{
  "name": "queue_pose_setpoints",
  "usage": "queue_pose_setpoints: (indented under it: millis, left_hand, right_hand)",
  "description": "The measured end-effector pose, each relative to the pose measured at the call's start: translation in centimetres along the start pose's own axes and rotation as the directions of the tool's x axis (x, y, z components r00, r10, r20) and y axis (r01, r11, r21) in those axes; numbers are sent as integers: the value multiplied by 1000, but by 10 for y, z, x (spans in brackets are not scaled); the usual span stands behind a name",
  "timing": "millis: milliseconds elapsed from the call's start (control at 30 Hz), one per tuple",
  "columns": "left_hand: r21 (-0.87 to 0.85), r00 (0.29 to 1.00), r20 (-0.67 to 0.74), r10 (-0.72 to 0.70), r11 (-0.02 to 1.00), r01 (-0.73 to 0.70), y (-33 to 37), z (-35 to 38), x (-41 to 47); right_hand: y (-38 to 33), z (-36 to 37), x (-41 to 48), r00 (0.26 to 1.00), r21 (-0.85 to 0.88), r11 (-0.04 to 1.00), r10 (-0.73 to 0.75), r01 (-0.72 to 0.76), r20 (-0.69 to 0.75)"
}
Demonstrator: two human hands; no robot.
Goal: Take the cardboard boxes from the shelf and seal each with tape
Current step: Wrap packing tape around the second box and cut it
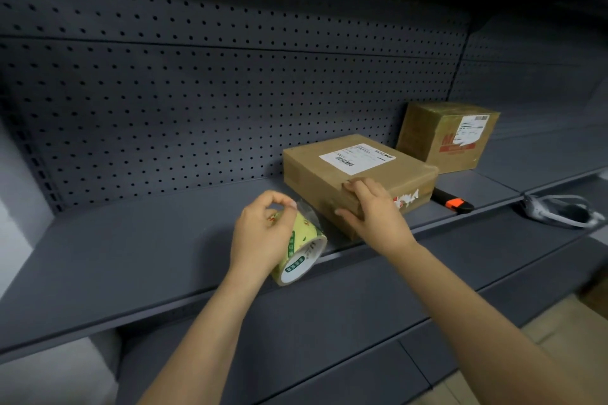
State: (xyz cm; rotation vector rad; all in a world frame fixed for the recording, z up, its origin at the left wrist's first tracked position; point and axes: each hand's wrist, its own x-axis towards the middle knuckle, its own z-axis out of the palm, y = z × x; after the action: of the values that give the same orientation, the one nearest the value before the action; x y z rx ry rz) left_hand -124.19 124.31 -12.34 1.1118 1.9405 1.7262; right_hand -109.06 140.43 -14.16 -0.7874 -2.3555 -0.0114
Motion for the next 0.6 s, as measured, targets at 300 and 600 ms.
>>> queue_pose_setpoints:
  millis: [300, 600]
  left_hand:
    - [-41, 999, 44, 25, 999, -24, -1, 1, -10]
    - [-3, 996, 70, 48, 999, -48, -7, 3, -12]
  right_hand:
    - [2, -4, 1, 999, 92, 995, 35, -35, 2]
    - [3, -25, -7, 992, 183, 981, 45, -66, 118]
